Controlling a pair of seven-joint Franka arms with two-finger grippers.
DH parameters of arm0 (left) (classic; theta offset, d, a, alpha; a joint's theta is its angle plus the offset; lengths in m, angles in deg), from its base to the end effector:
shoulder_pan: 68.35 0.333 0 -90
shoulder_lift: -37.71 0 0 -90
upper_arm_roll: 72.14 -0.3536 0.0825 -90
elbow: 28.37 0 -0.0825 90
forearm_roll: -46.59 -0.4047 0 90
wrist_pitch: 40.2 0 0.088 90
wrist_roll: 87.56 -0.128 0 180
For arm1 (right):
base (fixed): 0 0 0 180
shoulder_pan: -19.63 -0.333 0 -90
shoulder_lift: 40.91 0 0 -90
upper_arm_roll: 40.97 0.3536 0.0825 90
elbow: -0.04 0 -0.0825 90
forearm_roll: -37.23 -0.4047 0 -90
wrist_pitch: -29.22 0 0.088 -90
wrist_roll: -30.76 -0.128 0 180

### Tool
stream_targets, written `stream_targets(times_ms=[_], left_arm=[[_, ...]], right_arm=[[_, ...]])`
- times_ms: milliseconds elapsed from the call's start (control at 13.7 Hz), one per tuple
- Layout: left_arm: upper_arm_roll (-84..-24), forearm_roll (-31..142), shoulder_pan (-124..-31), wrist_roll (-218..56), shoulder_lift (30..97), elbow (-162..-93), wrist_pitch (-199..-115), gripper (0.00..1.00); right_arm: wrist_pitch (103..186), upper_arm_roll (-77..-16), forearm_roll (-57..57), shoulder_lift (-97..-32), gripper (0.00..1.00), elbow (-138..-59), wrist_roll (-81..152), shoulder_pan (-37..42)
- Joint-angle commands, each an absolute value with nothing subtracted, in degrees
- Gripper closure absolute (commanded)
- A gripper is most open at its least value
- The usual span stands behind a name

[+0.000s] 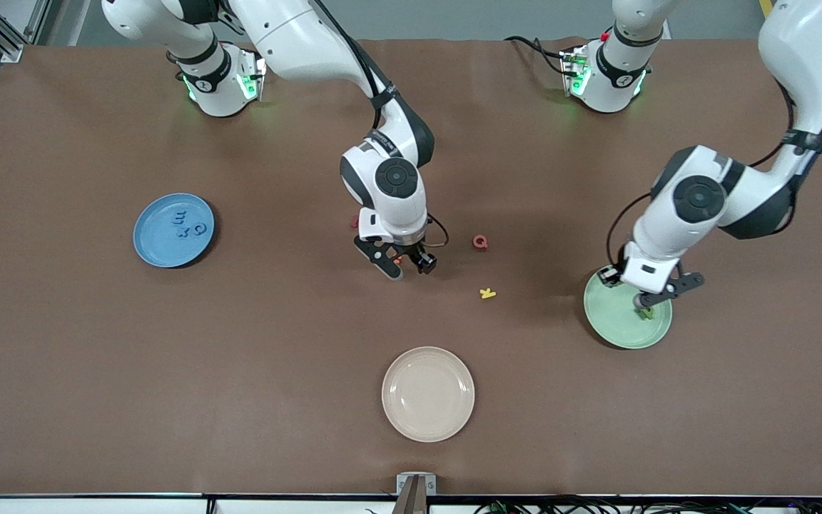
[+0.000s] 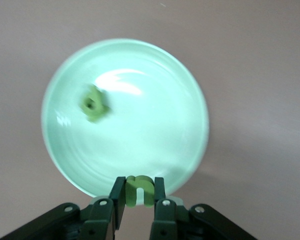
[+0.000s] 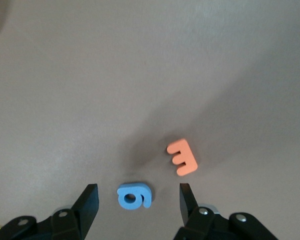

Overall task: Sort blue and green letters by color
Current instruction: 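Carry the green n to the green plate while the right gripper grasps blue letter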

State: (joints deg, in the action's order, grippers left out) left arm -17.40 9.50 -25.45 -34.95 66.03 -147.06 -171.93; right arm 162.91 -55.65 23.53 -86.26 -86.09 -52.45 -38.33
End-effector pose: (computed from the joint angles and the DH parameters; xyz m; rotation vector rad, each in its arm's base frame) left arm 0.6019 -0.0867 0.2788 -3.0447 -0.4958 -0.0833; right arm 0.5268 0.5523 0.2061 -2.8502 1.1672 -0.0491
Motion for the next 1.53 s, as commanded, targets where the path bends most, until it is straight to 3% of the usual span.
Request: stream_targets(times_ms=[0,365,803,1460], left_arm=[[-18.8,8.4,-23.7,-40.8,67.3,-145.2,-171.1,1.0],[-23.3,8.3,-23.7,-48.5,70.2,-141.5,-171.4,1.0],[-23.8,8.3,-24.3,-49.0,76.9,-136.9,-171.8,1.0],[-25.9,4.6,-26.3,-48.0,79.0,-135.8,-171.9,0.99]], right_arm=[[162.3,-56.1,22.7,-89.5,0.28,-82.2,-54.6,-40.0],[162.2,-56.1,22.8,-92.8,0.29,-79.3,-56.4,-40.5],[162.4,-56.1,23.3,-94.1,0.34,-78.8,-56.4,-40.0],[162.4,-56.3,23.4,-94.1,0.39,-78.8,-56.2,-39.0]])
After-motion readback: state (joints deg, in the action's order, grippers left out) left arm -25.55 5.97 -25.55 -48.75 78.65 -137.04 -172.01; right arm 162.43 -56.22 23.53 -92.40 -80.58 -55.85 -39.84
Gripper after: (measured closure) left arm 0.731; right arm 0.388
